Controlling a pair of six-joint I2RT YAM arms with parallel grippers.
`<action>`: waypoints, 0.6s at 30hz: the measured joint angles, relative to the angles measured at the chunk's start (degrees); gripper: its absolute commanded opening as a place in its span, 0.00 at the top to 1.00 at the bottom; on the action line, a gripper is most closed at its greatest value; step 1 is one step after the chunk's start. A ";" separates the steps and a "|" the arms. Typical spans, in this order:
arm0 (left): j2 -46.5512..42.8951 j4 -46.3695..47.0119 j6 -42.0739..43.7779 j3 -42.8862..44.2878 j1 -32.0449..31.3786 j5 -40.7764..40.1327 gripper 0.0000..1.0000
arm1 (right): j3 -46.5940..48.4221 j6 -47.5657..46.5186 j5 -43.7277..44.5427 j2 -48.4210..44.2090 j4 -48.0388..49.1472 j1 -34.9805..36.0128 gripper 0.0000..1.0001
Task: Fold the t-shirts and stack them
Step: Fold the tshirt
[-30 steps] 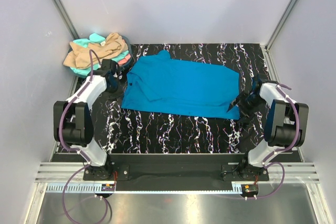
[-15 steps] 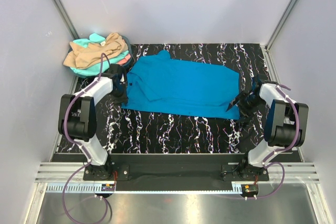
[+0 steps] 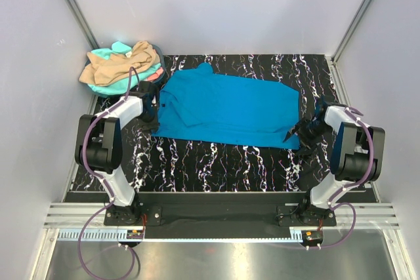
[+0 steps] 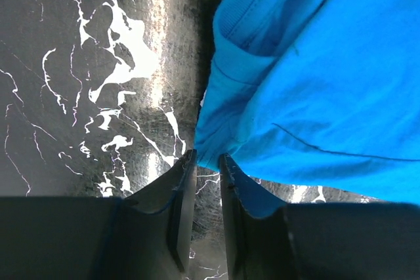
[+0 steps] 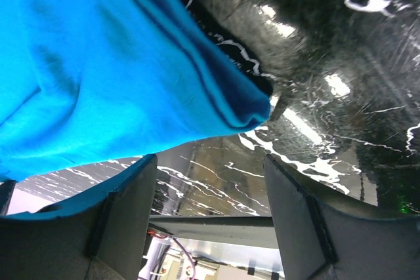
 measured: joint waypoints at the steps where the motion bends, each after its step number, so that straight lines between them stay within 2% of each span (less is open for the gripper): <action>1: 0.04 0.02 0.00 0.00 0.00 -0.15 0.78 | 0.00 0.02 0.02 0.15 0.00 -0.22 0.28; 4: 0.07 0.13 0.04 0.00 0.00 -0.66 0.81 | 0.00 0.17 0.33 0.37 0.02 -0.57 0.30; 5: 0.07 0.17 0.04 0.00 0.00 -0.74 0.87 | 0.00 0.20 0.50 0.48 0.13 -0.66 0.33; 9: 0.09 0.46 0.17 0.02 0.00 -0.92 0.97 | -0.42 0.66 0.68 0.76 1.25 -0.98 0.39; 18: 0.09 -0.04 0.35 0.79 -1.11 -2.67 1.00 | -0.44 2.25 3.72 1.14 1.88 -1.14 0.46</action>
